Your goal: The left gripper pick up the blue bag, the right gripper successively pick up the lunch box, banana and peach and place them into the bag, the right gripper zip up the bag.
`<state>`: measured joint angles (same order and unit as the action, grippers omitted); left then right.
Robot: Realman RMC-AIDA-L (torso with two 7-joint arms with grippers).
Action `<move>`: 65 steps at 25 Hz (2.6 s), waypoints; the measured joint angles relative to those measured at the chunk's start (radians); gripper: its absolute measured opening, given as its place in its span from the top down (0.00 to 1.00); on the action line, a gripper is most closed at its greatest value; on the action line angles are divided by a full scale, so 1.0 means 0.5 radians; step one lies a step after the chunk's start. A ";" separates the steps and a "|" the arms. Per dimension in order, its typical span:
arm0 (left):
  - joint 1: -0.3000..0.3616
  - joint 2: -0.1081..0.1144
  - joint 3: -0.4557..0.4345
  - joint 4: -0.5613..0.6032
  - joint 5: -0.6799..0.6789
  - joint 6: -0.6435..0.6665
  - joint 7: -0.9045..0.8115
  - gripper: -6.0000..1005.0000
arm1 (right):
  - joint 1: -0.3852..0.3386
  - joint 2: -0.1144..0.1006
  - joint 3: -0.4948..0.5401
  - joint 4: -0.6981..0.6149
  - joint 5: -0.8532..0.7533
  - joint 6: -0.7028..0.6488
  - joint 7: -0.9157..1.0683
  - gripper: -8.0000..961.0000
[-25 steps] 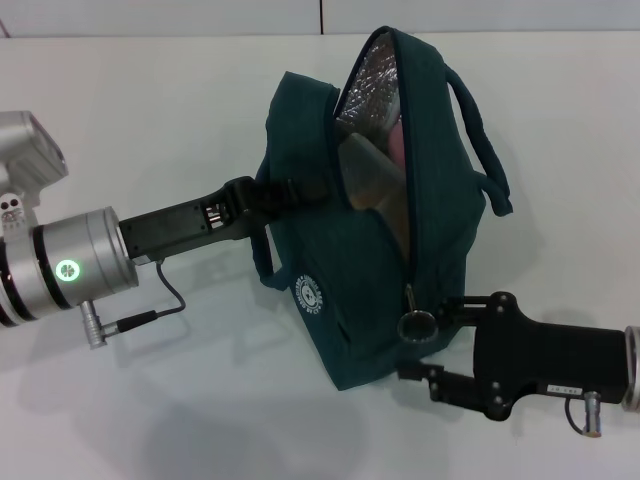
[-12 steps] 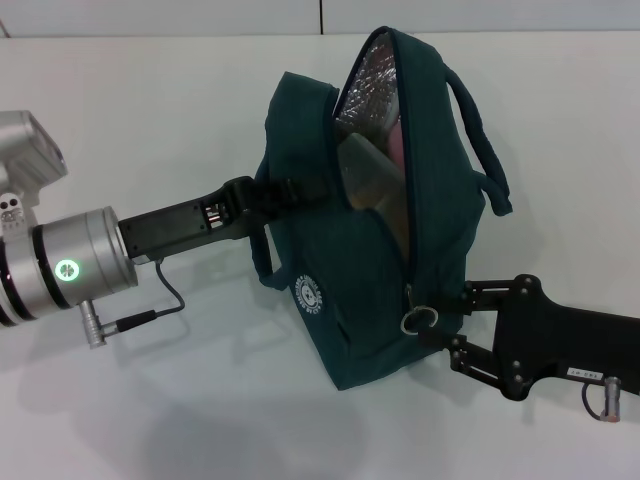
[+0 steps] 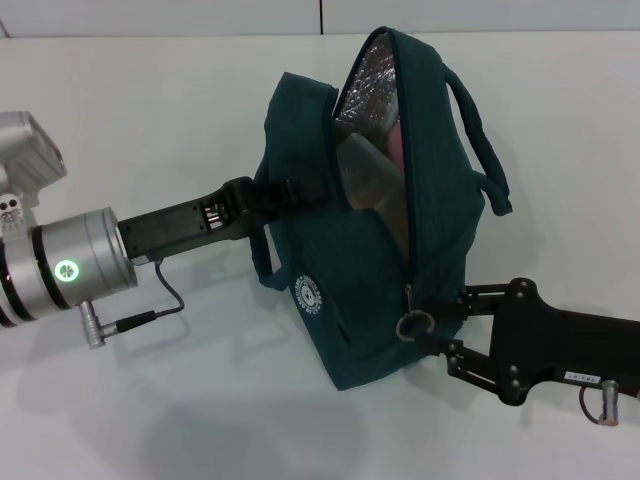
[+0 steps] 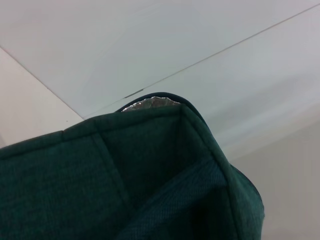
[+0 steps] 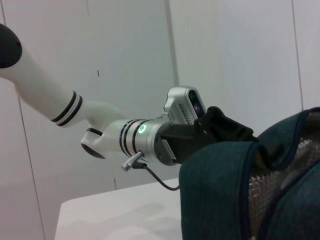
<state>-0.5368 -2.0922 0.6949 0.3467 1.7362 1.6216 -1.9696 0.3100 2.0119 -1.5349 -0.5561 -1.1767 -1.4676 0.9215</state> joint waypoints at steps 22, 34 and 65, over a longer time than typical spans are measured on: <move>-0.003 -0.003 0.000 -0.003 0.001 -0.001 0.017 0.93 | 0.021 0.008 -0.044 0.045 0.009 -0.017 0.007 0.71; -0.003 -0.003 0.000 -0.003 0.001 -0.001 0.018 0.93 | 0.027 0.011 -0.050 0.051 0.013 -0.007 -0.002 0.73; -0.003 -0.003 0.000 -0.003 0.000 0.000 0.025 0.93 | 0.058 0.014 -0.072 0.080 0.056 0.030 0.007 0.84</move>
<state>-0.5384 -2.0939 0.6949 0.3452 1.7363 1.6214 -1.9573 0.3390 2.0186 -1.5707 -0.5162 -1.1488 -1.4523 0.9250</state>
